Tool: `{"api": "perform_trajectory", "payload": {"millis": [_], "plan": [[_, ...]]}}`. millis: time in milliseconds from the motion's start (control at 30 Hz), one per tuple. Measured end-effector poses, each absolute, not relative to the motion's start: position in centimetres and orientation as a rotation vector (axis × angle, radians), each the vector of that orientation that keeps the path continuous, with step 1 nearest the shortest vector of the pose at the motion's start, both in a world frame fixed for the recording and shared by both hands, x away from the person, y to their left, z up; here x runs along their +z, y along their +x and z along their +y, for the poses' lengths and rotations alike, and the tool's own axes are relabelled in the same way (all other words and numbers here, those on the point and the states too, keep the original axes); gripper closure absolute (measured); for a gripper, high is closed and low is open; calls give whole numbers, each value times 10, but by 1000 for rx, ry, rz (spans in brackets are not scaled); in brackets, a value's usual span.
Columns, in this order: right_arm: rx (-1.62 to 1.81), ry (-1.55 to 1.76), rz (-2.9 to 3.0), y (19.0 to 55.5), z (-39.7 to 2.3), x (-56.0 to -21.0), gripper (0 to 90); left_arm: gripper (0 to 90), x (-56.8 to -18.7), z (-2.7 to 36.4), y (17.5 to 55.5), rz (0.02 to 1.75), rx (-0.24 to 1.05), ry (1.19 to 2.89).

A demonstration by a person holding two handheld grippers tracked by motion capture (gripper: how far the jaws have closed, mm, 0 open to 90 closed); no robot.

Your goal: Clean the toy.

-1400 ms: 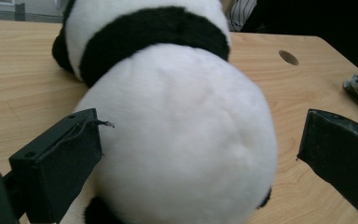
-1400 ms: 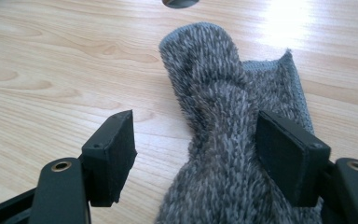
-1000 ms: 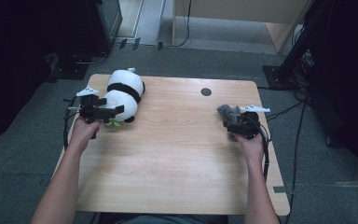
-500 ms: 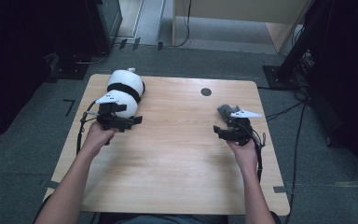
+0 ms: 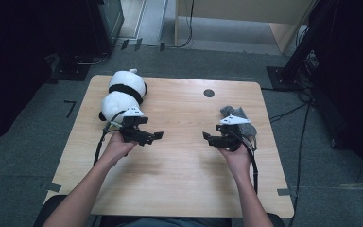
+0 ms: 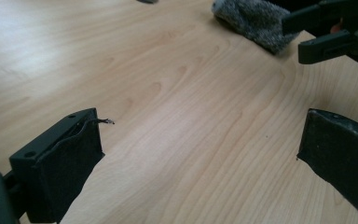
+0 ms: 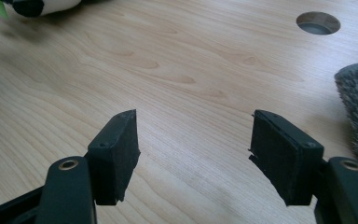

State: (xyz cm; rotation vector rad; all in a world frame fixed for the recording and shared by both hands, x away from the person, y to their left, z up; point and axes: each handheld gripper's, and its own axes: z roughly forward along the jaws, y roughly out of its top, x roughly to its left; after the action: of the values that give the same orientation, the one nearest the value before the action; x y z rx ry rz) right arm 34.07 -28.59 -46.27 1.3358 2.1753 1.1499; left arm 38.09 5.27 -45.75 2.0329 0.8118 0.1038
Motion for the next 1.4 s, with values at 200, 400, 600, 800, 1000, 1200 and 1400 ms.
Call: {"api": "perform_trajectory", "payload": {"millis": [200,400,600,800,1000,1200,1400], "plan": [[1181,1343,2220,342,-274,-476,332,0,-472,34,377,791,83,2093],[1178,1325,2276,341,-261,-487,338,0,-487,19,377,789,69,2151],[1143,1269,2317,341,-246,-497,339,0,-498,10,378,791,81,2190],[1072,1276,2309,343,-242,-511,341,0,-509,4,379,782,90,2245],[1037,1273,2285,345,-237,-517,341,0,-514,1,379,761,123,2268],[1034,1228,2269,344,-232,-521,284,0,-516,-3,376,732,182,2290],[1047,1206,2281,344,-231,-523,231,0,-520,-5,369,749,306,2305]]}}
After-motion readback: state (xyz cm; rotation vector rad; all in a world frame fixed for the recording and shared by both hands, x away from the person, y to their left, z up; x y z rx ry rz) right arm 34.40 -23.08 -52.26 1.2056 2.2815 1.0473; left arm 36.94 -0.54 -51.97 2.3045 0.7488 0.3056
